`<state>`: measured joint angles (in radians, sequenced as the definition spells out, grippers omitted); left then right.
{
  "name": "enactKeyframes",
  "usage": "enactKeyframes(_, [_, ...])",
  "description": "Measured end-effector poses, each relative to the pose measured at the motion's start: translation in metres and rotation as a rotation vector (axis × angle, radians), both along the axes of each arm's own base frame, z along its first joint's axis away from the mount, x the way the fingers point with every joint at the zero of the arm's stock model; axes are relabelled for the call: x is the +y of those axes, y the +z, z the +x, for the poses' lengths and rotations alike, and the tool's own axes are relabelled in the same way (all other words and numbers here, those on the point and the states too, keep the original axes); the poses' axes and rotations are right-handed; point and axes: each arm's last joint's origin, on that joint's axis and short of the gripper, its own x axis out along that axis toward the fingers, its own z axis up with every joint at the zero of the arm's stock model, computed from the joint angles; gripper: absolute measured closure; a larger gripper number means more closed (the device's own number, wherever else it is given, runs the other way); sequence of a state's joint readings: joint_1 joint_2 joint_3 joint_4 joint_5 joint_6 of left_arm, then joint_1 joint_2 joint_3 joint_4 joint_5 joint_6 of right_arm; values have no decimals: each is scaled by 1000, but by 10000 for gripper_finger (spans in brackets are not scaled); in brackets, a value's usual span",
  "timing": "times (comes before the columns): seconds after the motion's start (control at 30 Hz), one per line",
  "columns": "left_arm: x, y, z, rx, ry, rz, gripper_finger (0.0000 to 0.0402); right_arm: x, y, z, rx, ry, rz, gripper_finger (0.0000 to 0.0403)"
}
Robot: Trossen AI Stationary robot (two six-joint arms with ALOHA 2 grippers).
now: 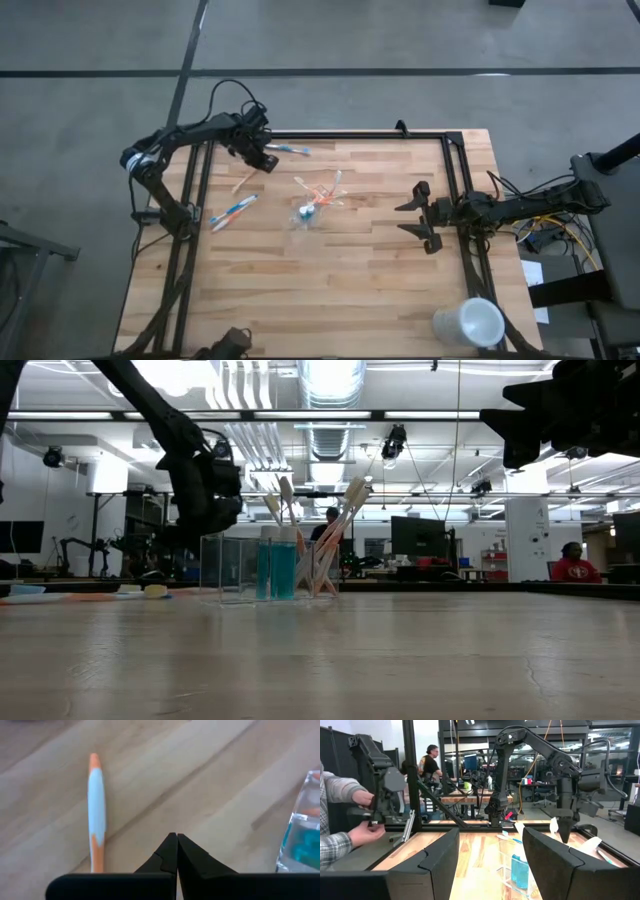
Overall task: Pick & Place toothbrushing station
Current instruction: Put the orange toothbrush into the transparent organizer, then put the orange toothbrush into the transparent
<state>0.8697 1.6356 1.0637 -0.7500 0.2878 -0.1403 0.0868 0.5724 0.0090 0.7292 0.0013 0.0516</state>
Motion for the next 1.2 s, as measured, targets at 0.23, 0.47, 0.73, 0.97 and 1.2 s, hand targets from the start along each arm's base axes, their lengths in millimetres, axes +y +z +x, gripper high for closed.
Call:
enactKeyframes(0.23, [-6, -1, 4, 110, 78, 53, 383, 0, 0, 0, 0, 0, -1, 188])
enactKeyframes(0.47, [-18, 8, -5, 208, 145, -60, 359, 0, 0, 0, 0, 0, 0, 188])
enactKeyframes(0.73, [-34, 21, -22, 278, 201, -51, 304, 0, 0, 0, 1, 0, 0, 188])
enactKeyframes(0.97, [-64, 15, -40, 240, 353, 31, 228, 0, 0, 0, 0, 0, -1, 188])
enactKeyframes(1.2, [-105, -2, -58, -43, 464, 194, 191, 0, 0, 0, 0, 0, 0, 188])
